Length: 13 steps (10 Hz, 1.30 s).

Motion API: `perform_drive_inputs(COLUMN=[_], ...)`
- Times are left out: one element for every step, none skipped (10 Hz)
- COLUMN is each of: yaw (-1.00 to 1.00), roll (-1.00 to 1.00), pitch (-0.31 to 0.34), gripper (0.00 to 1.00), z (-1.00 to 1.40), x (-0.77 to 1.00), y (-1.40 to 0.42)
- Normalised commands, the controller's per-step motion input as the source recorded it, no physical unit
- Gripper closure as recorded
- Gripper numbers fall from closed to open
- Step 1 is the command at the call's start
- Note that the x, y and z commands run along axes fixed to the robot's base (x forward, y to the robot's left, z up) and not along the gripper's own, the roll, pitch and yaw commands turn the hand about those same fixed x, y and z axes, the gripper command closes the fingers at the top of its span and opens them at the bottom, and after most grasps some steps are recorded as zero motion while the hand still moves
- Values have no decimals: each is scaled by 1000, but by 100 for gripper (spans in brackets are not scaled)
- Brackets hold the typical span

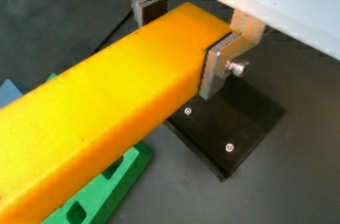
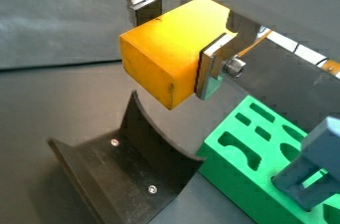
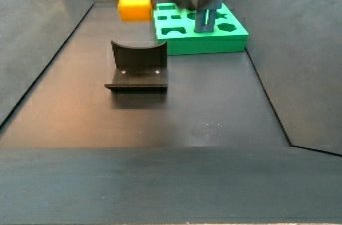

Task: Pick up the rectangle object. Move up. Place the rectangle object on the fixture. Regrasp the rectangle object. Move to above the board. Insert the rectangle object.
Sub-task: Place the rectangle object on the fixture.

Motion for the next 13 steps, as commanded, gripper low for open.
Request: perform_drive_inputs(yaw=[-153, -155, -162, -160, -139, -128, -108, -100, -89, -85, -59, -53, -43], roll=[-1000, -1000, -1000, -940, -707, -527, -311, -247, -193, -174, -104, -102, -102], pitch=[24, 35, 53, 48, 29, 17, 13, 6, -9, -17, -27, -26, -26], gripper=[100, 100, 100, 100, 100, 100, 100, 100, 100, 100, 100, 100, 100], z=[-1000, -1000, -1000, -1000, -1000, -1000, -1000, -1000, -760, -624, -508, -508, -508], x=[109, 116, 133, 138, 149, 157, 171, 179, 143, 123, 73, 71, 70], y=[73, 72, 83, 88, 94, 102, 104, 101, 85, 77, 53, 49, 48])
